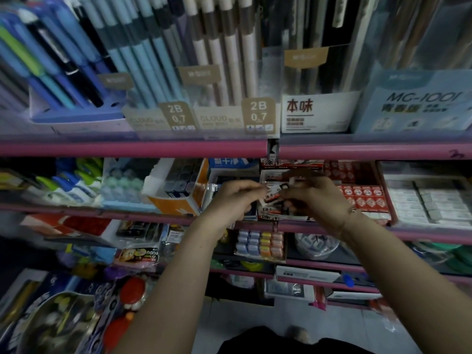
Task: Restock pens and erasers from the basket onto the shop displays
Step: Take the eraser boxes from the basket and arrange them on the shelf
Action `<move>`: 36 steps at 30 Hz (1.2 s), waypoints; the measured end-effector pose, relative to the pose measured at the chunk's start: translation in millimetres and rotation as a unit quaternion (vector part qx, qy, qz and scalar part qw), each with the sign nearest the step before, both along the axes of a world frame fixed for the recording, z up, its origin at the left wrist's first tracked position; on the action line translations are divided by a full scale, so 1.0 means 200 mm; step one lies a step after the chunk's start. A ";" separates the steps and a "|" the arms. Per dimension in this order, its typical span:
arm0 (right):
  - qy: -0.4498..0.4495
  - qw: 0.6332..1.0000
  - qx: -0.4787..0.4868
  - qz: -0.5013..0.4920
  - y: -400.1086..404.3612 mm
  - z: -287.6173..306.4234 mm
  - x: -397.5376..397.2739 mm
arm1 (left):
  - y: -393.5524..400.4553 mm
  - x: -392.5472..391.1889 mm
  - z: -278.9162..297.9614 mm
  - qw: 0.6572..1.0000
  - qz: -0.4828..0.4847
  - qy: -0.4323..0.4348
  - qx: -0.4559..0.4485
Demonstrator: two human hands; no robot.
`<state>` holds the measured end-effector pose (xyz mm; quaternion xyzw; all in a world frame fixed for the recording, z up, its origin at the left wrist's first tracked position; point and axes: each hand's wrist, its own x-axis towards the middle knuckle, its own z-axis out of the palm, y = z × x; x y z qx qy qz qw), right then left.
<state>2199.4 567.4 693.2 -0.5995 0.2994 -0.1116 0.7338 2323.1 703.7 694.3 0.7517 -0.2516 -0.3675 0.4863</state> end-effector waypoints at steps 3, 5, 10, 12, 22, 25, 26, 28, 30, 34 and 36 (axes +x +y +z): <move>0.021 0.988 -0.115 0.103 -0.03 0.03 -0.03 | -0.02 0.06 -0.01 0.999 -0.023 -0.027 0.011; 0.082 0.965 -0.233 0.094 -0.06 0.03 -0.02 | -0.05 0.08 -0.03 0.997 -0.031 -0.063 0.001; 0.243 0.858 -0.448 0.063 -0.11 -0.01 0.06 | -0.13 0.11 -0.11 0.965 -0.050 -0.248 0.072; 0.262 0.842 -0.466 0.067 -0.10 -0.03 0.08 | -0.14 0.12 -0.14 0.951 -0.087 -0.283 0.087; 0.233 0.817 -0.528 0.010 0.02 -0.12 0.18 | -0.11 0.11 -0.10 0.967 0.145 0.180 -0.108; 0.236 0.822 -0.517 0.030 0.02 -0.11 0.16 | -0.11 0.09 -0.04 0.898 0.190 0.350 -0.187; 0.233 0.817 -0.526 0.036 0.01 -0.10 0.16 | -0.11 0.08 -0.03 0.886 0.195 0.368 -0.202; 0.219 0.818 -0.532 0.007 0.00 -0.07 0.14 | -0.12 0.05 0.00 0.878 0.198 0.379 -0.215; 0.194 0.874 -0.442 -0.061 0.01 0.00 0.11 | -0.12 0.02 0.02 0.873 0.196 0.389 -0.219; 0.064 0.991 -0.120 0.004 0.07 0.14 0.06 | -0.16 -0.05 0.06 0.860 0.179 0.391 -0.274; 0.055 0.982 -0.178 0.021 0.09 0.13 0.05 | -0.17 -0.10 0.07 0.873 0.173 0.362 -0.278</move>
